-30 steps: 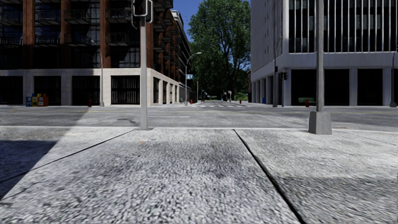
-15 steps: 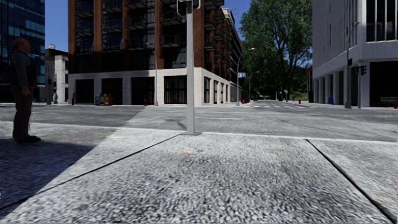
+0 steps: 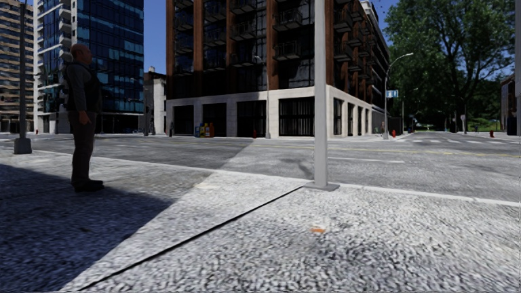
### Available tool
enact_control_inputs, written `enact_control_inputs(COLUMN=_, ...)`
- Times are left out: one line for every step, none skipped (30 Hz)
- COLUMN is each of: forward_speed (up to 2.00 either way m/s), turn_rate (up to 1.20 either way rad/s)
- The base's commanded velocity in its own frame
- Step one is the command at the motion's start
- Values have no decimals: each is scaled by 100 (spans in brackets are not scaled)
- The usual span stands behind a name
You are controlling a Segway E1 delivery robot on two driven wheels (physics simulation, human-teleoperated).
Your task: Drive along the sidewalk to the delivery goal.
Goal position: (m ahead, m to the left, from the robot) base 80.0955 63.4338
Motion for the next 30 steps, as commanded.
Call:
enact_control_inputs(forward_speed=152, turn_rate=68)
enact_control_inputs(forward_speed=152, turn_rate=73)
enact_control_inputs(forward_speed=152, turn_rate=74)
enact_control_inputs(forward_speed=152, turn_rate=74)
enact_control_inputs(forward_speed=152, turn_rate=74)
enact_control_inputs(forward_speed=152, turn_rate=74)
enact_control_inputs(forward_speed=152, turn_rate=74)
enact_control_inputs(forward_speed=152, turn_rate=74)
enact_control_inputs(forward_speed=152, turn_rate=74)
enact_control_inputs(forward_speed=152, turn_rate=74)
enact_control_inputs(forward_speed=152, turn_rate=75)
enact_control_inputs(forward_speed=150, turn_rate=75)
enact_control_inputs(forward_speed=150, turn_rate=75)
enact_control_inputs(forward_speed=150, turn_rate=75)
enact_control_inputs(forward_speed=150, turn_rate=75)
enact_control_inputs(forward_speed=146, turn_rate=79)
enact_control_inputs(forward_speed=139, turn_rate=85)
enact_control_inputs(forward_speed=136, turn_rate=88)
enact_control_inputs(forward_speed=136, turn_rate=88)
enact_control_inputs(forward_speed=136, turn_rate=89)
enact_control_inputs(forward_speed=135, turn_rate=89)
enact_control_inputs(forward_speed=135, turn_rate=89)
enact_control_inputs(forward_speed=135, turn_rate=89)
enact_control_inputs(forward_speed=135, turn_rate=89)
enact_control_inputs(forward_speed=135, turn_rate=89)
enact_control_inputs(forward_speed=135, turn_rate=89)
enact_control_inputs(forward_speed=135, turn_rate=89)
enact_control_inputs(forward_speed=135, turn_rate=89)
enact_control_inputs(forward_speed=135, turn_rate=89)
enact_control_inputs(forward_speed=135, turn_rate=89)
